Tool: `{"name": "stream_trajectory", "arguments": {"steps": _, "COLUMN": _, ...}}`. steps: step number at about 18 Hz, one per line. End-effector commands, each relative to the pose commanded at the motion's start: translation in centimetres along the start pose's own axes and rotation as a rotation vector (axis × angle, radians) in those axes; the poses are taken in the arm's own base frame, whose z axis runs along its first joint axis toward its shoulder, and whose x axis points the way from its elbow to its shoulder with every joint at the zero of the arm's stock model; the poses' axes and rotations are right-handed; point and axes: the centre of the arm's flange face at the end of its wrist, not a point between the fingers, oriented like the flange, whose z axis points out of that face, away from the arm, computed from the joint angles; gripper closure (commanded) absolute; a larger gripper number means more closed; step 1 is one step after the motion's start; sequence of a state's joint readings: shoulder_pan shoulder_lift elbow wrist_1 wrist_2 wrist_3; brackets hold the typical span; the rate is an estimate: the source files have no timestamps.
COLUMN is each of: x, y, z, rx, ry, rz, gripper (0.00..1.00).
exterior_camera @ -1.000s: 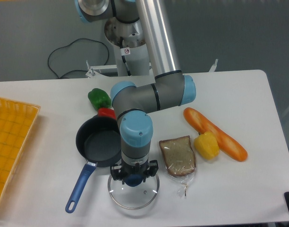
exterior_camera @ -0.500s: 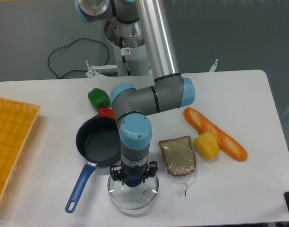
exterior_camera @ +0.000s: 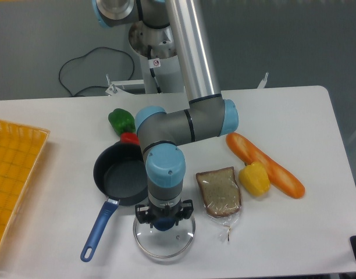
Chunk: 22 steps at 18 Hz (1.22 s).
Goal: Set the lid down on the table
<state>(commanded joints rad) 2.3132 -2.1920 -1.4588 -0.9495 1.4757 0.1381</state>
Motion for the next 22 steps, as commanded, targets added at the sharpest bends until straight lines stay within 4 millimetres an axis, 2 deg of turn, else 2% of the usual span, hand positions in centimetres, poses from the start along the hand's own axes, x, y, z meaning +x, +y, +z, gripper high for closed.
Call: {"name": "stream_trajectory", "arguments": {"steps": 22, "x": 0.4, "y": -0.1, "z": 1.2, "rx": -0.013, "ry": 0.001, "rz": 0.006, "gripper": 0.45}}
